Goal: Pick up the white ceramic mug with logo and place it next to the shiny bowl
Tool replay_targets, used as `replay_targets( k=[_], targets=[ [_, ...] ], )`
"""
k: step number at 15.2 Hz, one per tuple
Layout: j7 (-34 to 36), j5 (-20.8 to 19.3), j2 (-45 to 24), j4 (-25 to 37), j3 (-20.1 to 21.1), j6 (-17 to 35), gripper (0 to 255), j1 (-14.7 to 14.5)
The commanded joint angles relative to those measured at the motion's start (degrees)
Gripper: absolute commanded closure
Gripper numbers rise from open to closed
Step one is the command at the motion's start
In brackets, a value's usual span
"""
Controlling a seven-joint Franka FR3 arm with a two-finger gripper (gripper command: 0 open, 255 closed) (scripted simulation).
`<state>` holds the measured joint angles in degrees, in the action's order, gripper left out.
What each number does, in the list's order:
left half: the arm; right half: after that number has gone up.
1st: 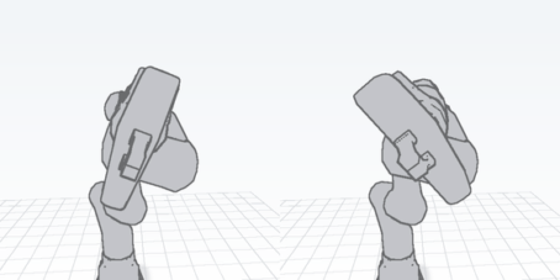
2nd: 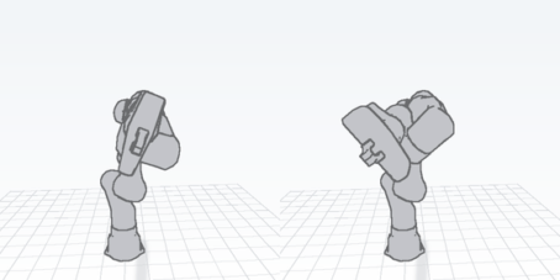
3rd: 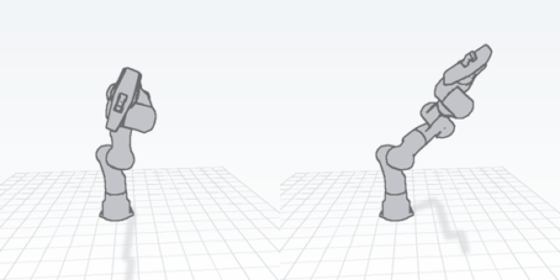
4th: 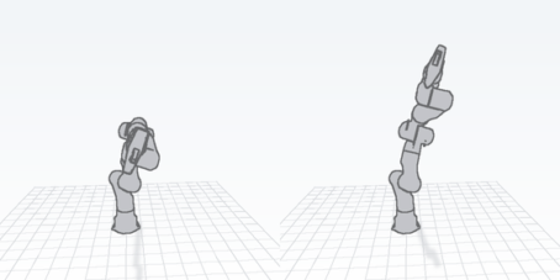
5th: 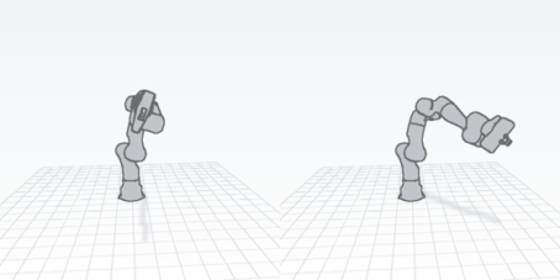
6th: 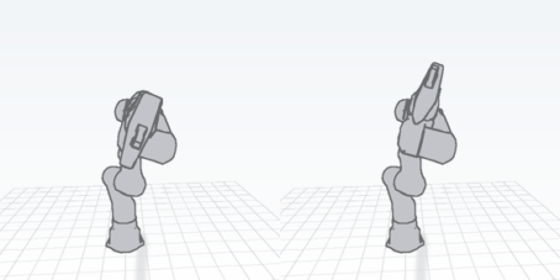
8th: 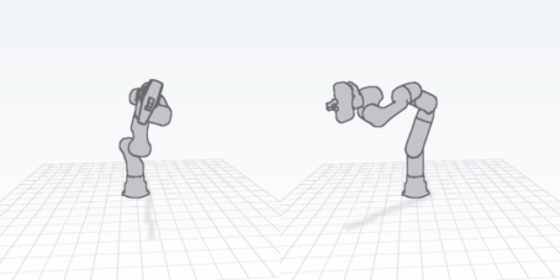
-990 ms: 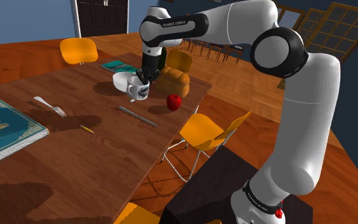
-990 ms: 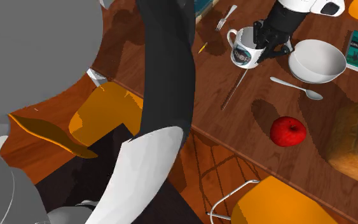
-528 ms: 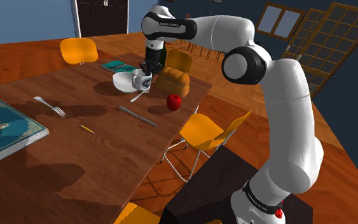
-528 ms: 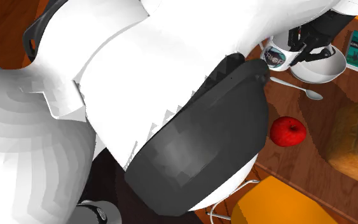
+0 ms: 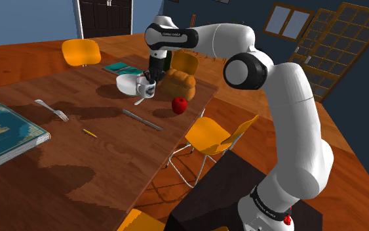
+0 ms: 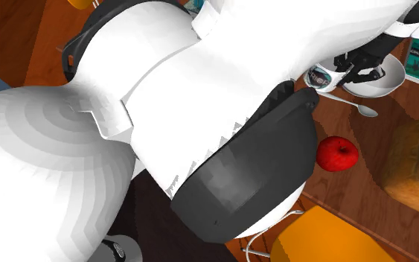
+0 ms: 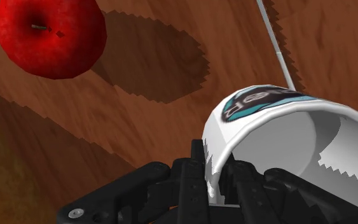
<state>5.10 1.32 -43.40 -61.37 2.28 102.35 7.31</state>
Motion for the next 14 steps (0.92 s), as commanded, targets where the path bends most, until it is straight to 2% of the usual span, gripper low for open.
replay_targets(
  k=[1, 14],
  targets=[
    [-0.13, 0.01, -0.36, -0.91, -0.02, 1.31, 255, 0.07],
    [-0.43, 0.02, -3.06, -6.37, -0.06, 9.46, 255, 0.09]
  ],
)
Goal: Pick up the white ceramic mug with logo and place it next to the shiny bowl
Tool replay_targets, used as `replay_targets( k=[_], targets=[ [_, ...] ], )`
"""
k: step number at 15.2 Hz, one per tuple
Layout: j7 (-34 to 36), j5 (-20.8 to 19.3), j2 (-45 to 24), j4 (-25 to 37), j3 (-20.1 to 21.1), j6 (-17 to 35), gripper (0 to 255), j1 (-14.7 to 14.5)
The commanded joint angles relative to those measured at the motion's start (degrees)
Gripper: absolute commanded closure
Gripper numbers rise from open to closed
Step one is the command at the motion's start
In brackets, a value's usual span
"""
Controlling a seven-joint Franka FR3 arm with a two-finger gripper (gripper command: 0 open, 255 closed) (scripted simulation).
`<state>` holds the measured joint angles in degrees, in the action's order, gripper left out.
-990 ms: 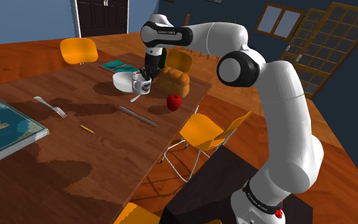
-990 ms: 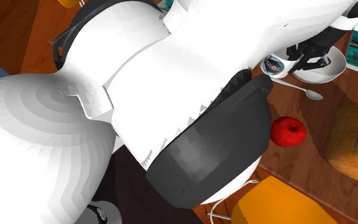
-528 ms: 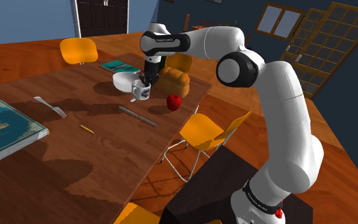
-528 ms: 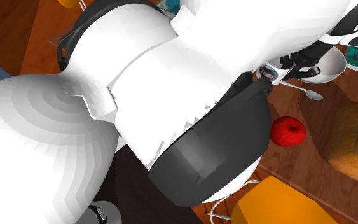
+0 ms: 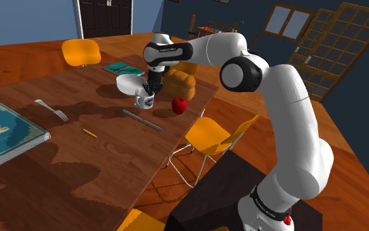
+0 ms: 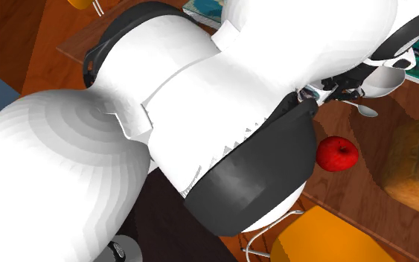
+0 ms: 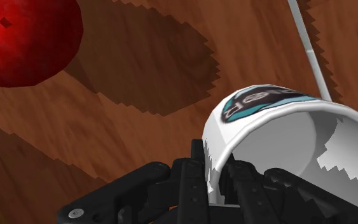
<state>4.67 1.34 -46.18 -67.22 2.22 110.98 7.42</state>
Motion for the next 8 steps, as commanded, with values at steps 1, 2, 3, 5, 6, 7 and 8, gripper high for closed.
replay_targets(
  k=[1, 2, 3, 5, 6, 7, 8],
  targets=[
    [-0.02, 0.00, -0.57, -0.79, 0.00, 1.40, 255, -0.02],
    [-0.04, 0.00, -0.88, -1.03, -0.01, 1.95, 255, -0.02],
    [-0.07, 0.00, -1.21, -1.25, -0.01, 2.50, 255, -0.02],
    [-0.11, -0.01, -1.96, -1.67, -0.02, 3.66, 255, -0.03],
    [-0.11, -0.01, -1.95, -1.68, -0.02, 3.67, 255, -0.03],
    [-0.11, -0.01, -1.95, -1.67, -0.02, 3.67, 255, -0.03],
    [-0.11, -0.01, -1.96, -1.67, -0.02, 3.66, 255, -0.03]
  ],
)
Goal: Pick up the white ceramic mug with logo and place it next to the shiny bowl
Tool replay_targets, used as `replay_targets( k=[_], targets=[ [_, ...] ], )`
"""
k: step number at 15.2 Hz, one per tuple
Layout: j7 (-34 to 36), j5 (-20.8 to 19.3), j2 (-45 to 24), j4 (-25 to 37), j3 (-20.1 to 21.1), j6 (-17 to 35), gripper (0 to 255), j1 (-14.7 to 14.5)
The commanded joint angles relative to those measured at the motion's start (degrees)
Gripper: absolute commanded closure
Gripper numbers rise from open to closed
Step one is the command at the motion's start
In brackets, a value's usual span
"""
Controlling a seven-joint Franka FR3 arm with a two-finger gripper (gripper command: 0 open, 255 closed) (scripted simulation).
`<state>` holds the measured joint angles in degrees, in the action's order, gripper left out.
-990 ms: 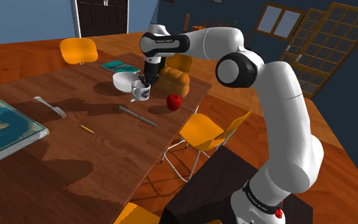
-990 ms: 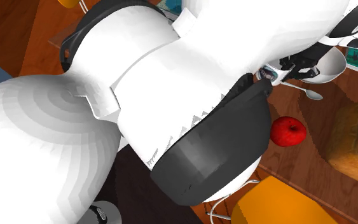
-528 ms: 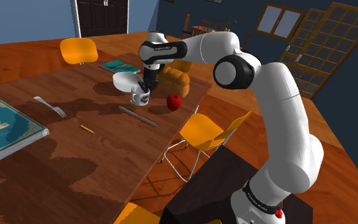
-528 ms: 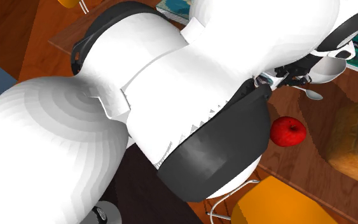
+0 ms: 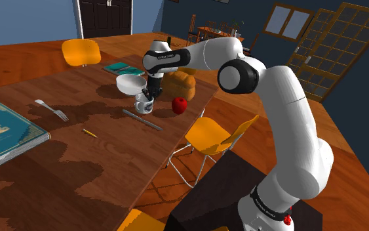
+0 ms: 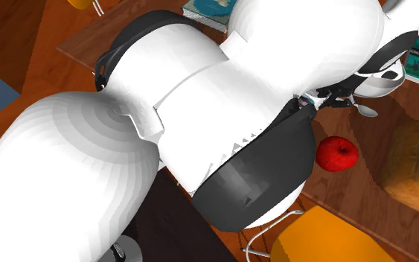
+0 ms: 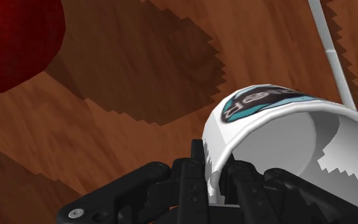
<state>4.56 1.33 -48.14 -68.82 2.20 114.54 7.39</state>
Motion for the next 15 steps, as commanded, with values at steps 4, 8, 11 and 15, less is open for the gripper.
replay_targets(
  k=[4, 8, 11, 15],
  targets=[
    [0.00, 0.00, 0.00, -0.07, 0.00, 0.10, 255, 0.00],
    [0.01, 0.00, 0.00, -0.06, 0.00, 0.10, 0, -0.01],
    [0.01, 0.00, 0.00, -0.06, 0.00, 0.10, 0, -0.01],
    [0.02, 0.01, 2.27, 3.42, 0.00, -5.65, 0, 0.16]
  ],
)
